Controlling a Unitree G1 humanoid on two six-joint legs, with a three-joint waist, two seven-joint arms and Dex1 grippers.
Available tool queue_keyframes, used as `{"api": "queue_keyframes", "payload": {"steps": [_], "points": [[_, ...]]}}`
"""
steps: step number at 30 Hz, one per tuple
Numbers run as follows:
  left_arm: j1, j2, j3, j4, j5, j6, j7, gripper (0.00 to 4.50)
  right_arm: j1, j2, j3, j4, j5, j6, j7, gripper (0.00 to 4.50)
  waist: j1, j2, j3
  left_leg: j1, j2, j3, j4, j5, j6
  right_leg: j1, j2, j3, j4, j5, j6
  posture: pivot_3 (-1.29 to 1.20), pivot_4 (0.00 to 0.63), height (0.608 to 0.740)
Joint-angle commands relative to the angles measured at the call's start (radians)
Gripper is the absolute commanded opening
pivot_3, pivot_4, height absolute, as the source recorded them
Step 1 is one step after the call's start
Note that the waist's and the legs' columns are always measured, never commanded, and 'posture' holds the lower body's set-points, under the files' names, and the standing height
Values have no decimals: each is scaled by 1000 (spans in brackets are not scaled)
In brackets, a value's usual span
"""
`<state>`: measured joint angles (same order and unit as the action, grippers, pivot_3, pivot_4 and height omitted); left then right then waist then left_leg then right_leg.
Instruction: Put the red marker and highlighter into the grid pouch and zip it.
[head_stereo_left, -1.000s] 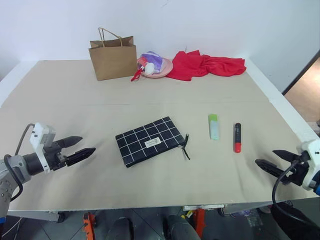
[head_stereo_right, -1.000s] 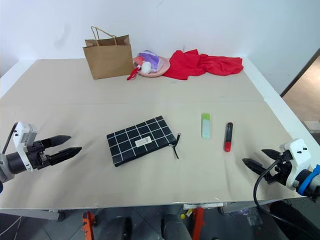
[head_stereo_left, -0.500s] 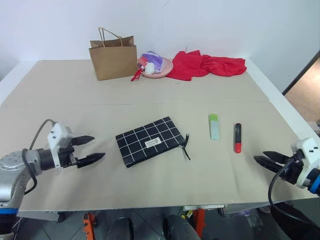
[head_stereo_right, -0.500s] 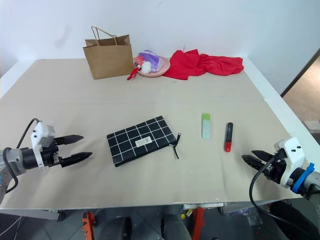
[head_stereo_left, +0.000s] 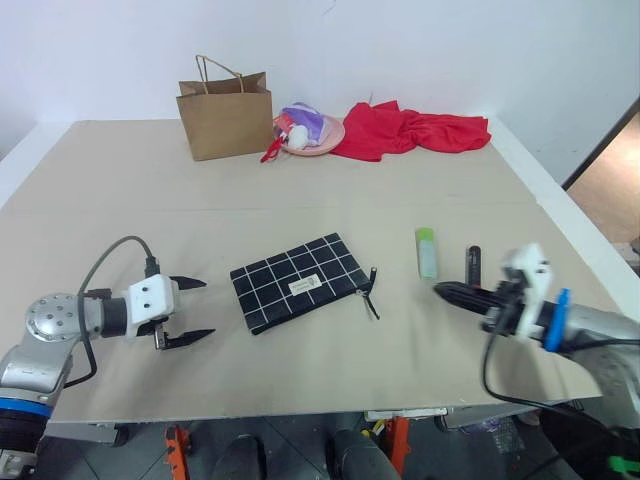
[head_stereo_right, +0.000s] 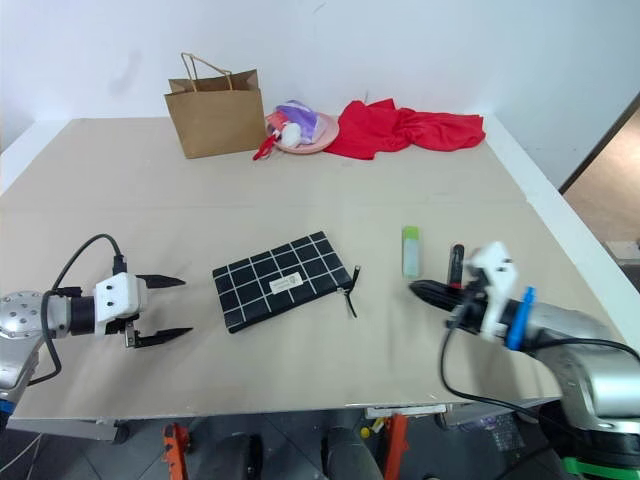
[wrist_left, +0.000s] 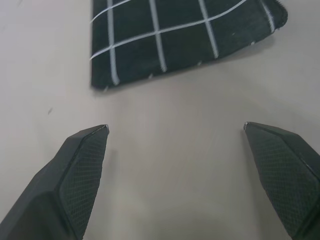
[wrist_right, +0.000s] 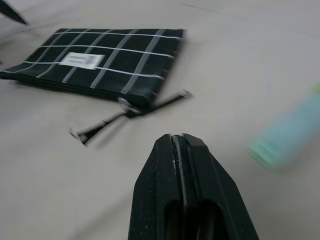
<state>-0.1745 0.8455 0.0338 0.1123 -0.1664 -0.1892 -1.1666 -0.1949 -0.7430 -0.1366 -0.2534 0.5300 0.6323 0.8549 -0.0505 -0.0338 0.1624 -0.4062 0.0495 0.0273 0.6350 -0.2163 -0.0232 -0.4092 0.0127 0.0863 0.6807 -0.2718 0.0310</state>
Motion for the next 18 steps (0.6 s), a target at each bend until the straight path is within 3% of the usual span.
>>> {"api": "queue_keyframes", "payload": {"steps": [1,6,18], "points": [[-28,11,-19,25,30,-68,-8,4500,-111,49,132,-17,-79,-19,-42,58,3,0,0,0,0,0,0,0,0,0,0,0,0,0,0,0,150,740],[-56,-11,-52,20,32,-89,-5,4500,-226,93,270,64,-223,-79,-78,58,9,0,0,-1,-1,-2,0,0,0,0,-1,-2,0,0,-1,0,150,740],[-101,-61,-143,6,94,-166,10,4500,-294,110,388,181,-370,-173,-42,58,7,0,0,-1,-2,-2,1,0,0,1,-2,-3,0,1,-3,0,150,740]]}}
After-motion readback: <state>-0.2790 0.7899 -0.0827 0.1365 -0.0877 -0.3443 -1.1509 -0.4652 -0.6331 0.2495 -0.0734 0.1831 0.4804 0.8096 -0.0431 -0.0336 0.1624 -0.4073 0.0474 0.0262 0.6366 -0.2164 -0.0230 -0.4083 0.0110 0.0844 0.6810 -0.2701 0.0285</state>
